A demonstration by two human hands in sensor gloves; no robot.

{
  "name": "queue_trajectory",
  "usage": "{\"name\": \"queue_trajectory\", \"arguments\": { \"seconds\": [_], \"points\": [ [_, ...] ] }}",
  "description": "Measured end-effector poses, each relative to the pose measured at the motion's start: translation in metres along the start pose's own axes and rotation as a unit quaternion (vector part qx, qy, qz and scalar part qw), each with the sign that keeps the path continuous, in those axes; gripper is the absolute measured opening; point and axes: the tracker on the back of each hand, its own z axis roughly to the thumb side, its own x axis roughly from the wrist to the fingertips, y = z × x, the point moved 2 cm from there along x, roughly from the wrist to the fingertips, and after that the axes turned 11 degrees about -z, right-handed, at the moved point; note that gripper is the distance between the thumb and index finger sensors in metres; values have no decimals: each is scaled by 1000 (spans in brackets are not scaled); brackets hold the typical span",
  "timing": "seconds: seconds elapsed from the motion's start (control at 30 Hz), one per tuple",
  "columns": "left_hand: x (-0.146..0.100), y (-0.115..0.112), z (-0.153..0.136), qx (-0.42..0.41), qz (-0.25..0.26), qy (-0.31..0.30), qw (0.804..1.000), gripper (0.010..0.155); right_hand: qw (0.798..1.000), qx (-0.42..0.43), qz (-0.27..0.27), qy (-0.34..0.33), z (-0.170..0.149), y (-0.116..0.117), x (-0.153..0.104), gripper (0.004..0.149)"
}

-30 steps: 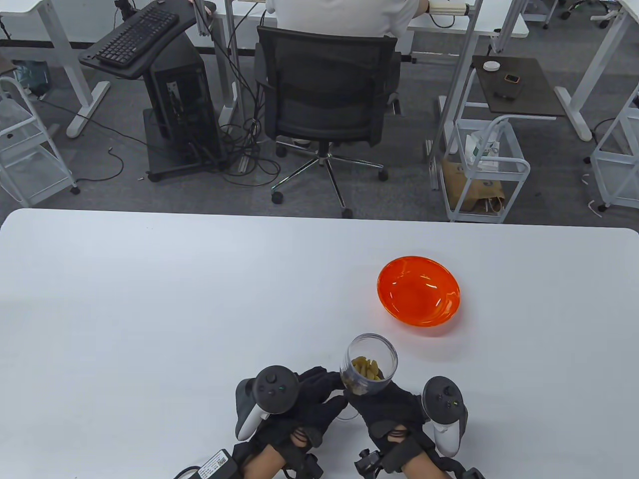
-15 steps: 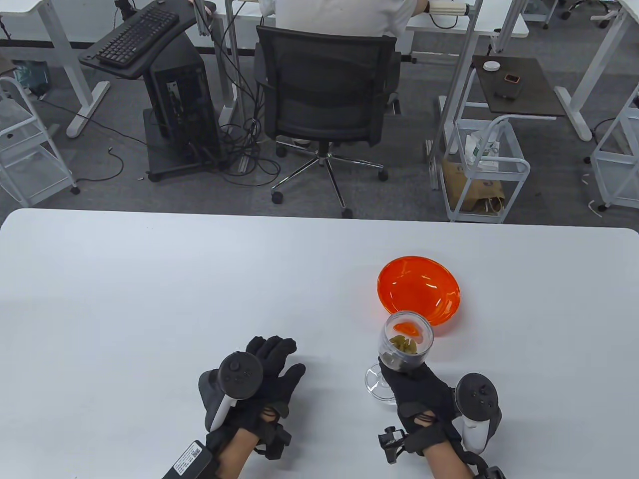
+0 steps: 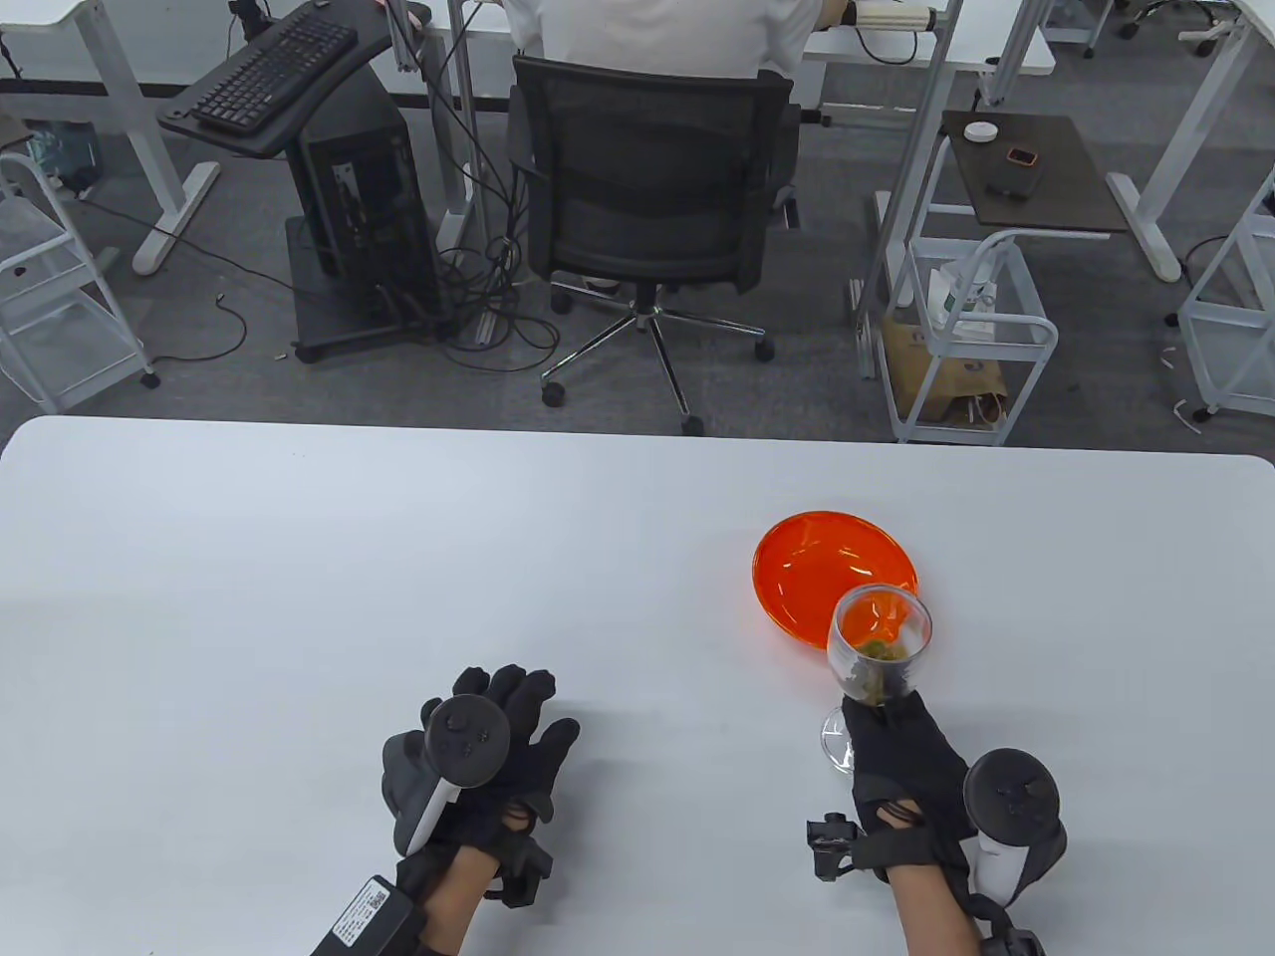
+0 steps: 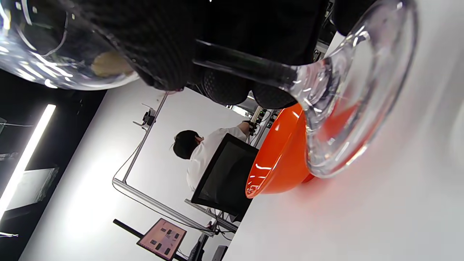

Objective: Pour raisins from wine glass into the bowl

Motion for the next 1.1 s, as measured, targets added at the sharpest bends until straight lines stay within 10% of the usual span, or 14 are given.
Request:
{"name": "queue_trajectory", "arguments": {
  "seconds": [1.1],
  "points": [
    [1,-2,6,24,-15,-6,1000,65,955,-267,-128,-4,6,-24,45,47]
  ]
}}
